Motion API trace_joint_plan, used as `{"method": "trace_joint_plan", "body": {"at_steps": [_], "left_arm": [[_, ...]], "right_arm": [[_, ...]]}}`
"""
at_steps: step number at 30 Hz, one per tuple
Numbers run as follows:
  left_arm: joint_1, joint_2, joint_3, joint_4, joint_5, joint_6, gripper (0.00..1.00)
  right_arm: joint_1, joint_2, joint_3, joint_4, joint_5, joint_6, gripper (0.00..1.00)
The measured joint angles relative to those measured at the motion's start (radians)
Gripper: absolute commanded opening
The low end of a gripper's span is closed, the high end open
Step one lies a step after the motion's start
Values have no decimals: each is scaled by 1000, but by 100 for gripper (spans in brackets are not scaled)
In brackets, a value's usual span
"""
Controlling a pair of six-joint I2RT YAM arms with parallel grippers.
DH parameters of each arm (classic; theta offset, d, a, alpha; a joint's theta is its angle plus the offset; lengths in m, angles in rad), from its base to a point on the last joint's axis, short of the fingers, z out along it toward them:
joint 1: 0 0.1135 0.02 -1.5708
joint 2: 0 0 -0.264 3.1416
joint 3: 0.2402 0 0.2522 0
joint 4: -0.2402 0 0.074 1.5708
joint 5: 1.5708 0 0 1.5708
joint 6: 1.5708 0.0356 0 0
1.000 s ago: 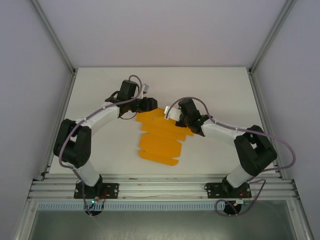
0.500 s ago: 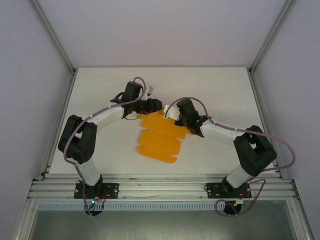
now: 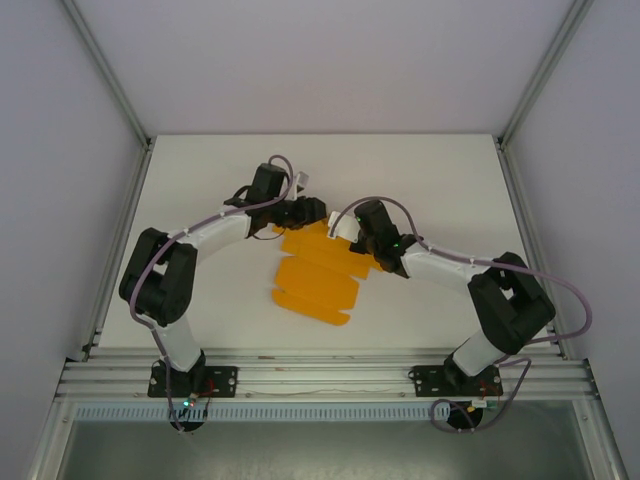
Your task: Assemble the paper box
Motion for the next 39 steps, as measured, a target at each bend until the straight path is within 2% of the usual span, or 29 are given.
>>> {"method": "trace_joint_plan", "body": {"at_steps": [3,8,9,12,13,14,17,20,26,31,39], "left_arm": [[0,0,-22,63,-2,-35,43],[0,-14,-46,91,-27,-26,58],[-2,-31,-55,80,-46,-11,63],[-4,-117,-95,29,-117,43,86],[-4,-163,-111,4,-151,69,98],[-3,-206,-125,-18,-188,87,100],[14,-331,-172,-69,-299,127,100],[77,-425,-239,-100,-401,138,100],[234,-431,-410,-113,-483,147,100],[233,-351,-439,-99,-463,167,98],[226,-248,-450,53,-337,177,93]], "right_arm": [[2,-3,0,13,1,9,0],[10,-4,0,25,22,11,0],[12,-4,0,27,27,11,0],[19,-5,0,28,40,11,0],[20,-5,0,28,46,11,0],[19,-5,0,28,51,11,0],[19,-7,0,28,57,11,0],[16,-14,0,27,57,11,0],[1,-46,0,26,52,15,0],[-8,-63,0,23,40,32,0],[-14,-87,0,4,-13,77,0]]}}
